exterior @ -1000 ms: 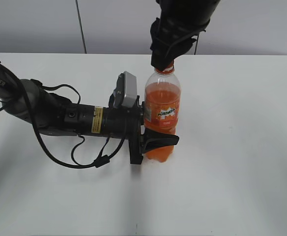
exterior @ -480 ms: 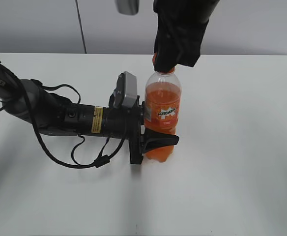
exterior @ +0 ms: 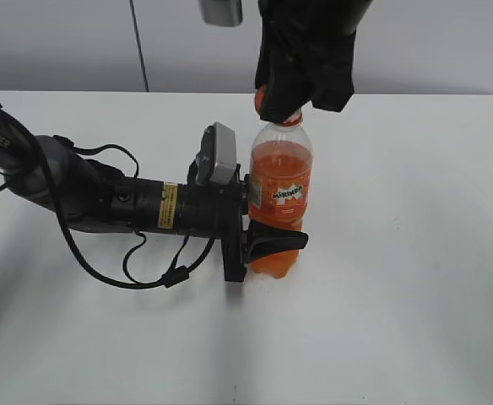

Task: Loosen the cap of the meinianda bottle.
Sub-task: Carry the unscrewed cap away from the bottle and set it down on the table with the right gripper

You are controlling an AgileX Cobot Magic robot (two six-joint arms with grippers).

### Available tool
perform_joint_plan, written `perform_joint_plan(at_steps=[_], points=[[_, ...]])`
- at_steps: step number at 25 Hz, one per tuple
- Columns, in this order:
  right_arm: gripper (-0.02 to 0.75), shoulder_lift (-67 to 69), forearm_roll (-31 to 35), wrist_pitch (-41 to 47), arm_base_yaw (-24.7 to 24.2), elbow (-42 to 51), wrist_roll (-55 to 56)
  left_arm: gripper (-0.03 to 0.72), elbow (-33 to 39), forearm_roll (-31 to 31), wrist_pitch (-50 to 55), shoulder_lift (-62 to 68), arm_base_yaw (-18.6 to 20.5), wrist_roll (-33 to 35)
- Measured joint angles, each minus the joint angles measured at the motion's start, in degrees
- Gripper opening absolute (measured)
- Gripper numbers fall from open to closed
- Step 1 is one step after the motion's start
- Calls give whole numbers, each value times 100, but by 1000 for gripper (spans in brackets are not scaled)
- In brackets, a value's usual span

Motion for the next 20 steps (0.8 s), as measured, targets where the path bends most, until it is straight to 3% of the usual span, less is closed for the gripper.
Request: perform_joint_plan(at_steps=[7,20], points=[[267,-347,-134,0,0,-11,1065,386,0,1,0,0,0,4],[267,-388,-1334,0,-56,-18,5994,386,0,5,5,0,0,4]])
